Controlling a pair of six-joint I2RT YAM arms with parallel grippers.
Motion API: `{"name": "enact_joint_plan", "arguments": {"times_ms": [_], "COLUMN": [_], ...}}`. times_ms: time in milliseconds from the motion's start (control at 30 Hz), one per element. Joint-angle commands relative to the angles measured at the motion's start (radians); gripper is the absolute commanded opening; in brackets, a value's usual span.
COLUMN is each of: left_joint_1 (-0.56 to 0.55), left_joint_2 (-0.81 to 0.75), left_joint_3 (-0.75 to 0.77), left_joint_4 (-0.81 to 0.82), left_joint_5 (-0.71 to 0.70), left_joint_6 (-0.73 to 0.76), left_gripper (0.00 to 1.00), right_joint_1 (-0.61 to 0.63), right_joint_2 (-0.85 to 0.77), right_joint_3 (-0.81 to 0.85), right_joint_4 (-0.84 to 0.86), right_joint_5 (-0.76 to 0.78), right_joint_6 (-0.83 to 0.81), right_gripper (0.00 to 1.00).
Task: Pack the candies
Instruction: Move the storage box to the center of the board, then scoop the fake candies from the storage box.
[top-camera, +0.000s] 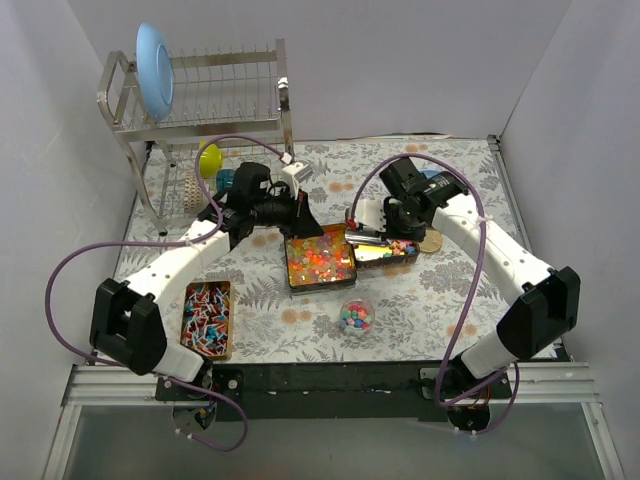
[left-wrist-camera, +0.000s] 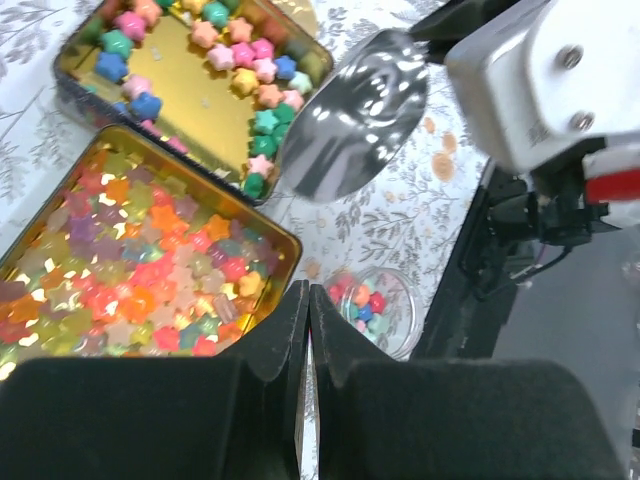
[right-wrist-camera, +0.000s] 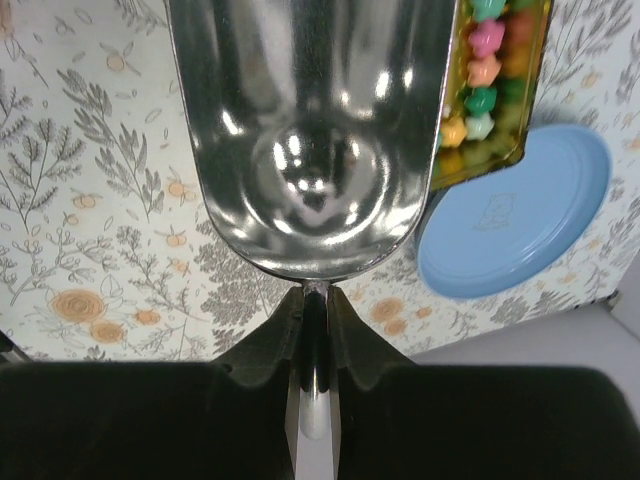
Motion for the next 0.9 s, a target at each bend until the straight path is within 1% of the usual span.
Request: {"name": "enact_joint_plan", "arguments": {"times_ms": [0,67,133,200,267,333,400,467,567,633,733,767,833,867], "left_joint_1": [-0.002,-0.002,-0.003,-0.002,-0.003,-0.002,0.001,0.018,0.029,0.038,0.05,0.054,0.061,0.061], "left_joint_2": [0.033,0.058,0.079,0.108,0.119,0.122,0.119,0.115,0.098,0.054,-0.009,-0.055,-0.098,-0.13], "left_joint_3": [-0.005,0.004,0.007,0.012,0.013,0.01,-0.004,-0.02,-0.015,0.01,-0.01,-0.03,-0.106,-0.135], "left_joint_4": [0.064,0.085,0.117,0.12,0.12,0.11,0.105,0.116,0.122,0.088,0.01,-0.007,-0.041,-0.051], "left_joint_5": [0.1,0.116,0.122,0.116,0.102,0.088,0.079,0.074,0.052,-0.028,-0.304,-0.431,-0.493,-0.511], "left_joint_6": [-0.047,-0.07,-0.107,-0.113,-0.112,-0.096,-0.092,-0.119,-0.151,-0.168,-0.236,-0.284,-0.309,-0.317], "left_gripper": [0.0,0.0,0.0,0.0,0.0,0.0,0.0,0.0,0.0,0.0,0.0,0.0,0.0,0.0], "right_joint_1": [0.064,0.102,0.128,0.139,0.145,0.145,0.145,0.147,0.145,0.141,0.132,0.132,0.132,0.132], "right_joint_2": [0.078,0.101,0.136,0.165,0.175,0.169,0.143,0.121,0.115,0.121,0.116,0.128,0.155,0.194], "right_joint_3": [0.126,0.158,0.229,0.311,0.356,0.392,0.396,0.39,0.375,0.349,0.262,0.239,0.246,0.26], "right_joint_4": [0.037,0.037,0.023,-0.003,-0.02,-0.026,-0.026,-0.008,-0.011,-0.009,0.041,0.048,0.057,0.054], "right_joint_5": [-0.045,-0.03,-0.042,-0.062,-0.07,-0.113,-0.151,-0.173,-0.168,-0.13,-0.114,-0.111,-0.104,-0.102], "right_joint_6": [-0.026,-0.029,-0.014,0.0,0.019,0.023,0.016,0.014,0.014,0.002,-0.062,-0.079,-0.121,-0.13], "right_gripper": [0.01,0.01,0.01,0.01,0.01,0.01,0.01,0.01,0.01,0.01,0.01,0.01,0.01,0.01]}}
